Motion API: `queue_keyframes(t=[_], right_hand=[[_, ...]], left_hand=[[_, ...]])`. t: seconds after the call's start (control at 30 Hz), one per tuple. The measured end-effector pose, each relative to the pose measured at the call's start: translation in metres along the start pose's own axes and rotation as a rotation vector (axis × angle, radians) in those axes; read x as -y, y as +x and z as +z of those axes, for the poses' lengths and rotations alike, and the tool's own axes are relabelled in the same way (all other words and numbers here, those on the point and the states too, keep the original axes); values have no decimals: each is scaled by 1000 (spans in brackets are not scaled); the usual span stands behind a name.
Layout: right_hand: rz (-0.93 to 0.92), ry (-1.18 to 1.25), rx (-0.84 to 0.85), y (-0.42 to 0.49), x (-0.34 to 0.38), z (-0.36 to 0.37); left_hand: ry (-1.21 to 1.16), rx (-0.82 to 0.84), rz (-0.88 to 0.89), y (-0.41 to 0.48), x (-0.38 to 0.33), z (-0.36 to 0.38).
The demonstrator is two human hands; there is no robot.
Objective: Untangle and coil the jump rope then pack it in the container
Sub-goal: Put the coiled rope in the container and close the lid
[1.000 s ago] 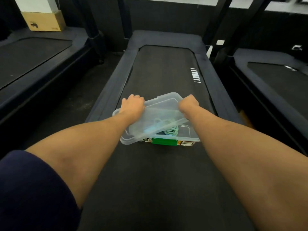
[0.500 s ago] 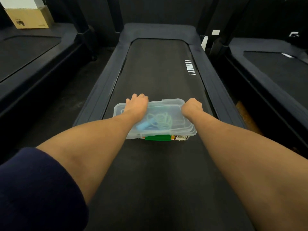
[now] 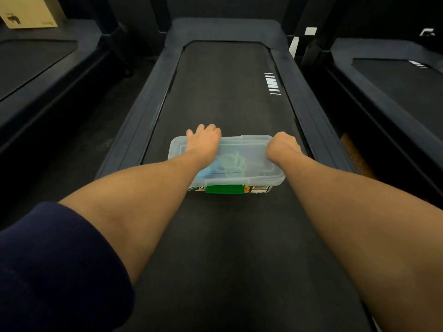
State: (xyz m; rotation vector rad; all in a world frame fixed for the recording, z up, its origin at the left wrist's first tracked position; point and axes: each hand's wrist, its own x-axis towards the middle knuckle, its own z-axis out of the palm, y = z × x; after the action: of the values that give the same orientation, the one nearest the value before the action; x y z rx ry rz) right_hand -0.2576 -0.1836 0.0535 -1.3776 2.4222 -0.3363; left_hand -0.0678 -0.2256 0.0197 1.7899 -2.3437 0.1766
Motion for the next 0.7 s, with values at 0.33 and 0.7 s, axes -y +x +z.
queue_keyframes(t=[0.33,0.7], right_hand=[[32,-63,-1,4,-1,9],[1,48,-166,-6,-15,59]], left_hand=[[38,-17,13,10,-2,12],[-136,-114,-8,5,6,33]])
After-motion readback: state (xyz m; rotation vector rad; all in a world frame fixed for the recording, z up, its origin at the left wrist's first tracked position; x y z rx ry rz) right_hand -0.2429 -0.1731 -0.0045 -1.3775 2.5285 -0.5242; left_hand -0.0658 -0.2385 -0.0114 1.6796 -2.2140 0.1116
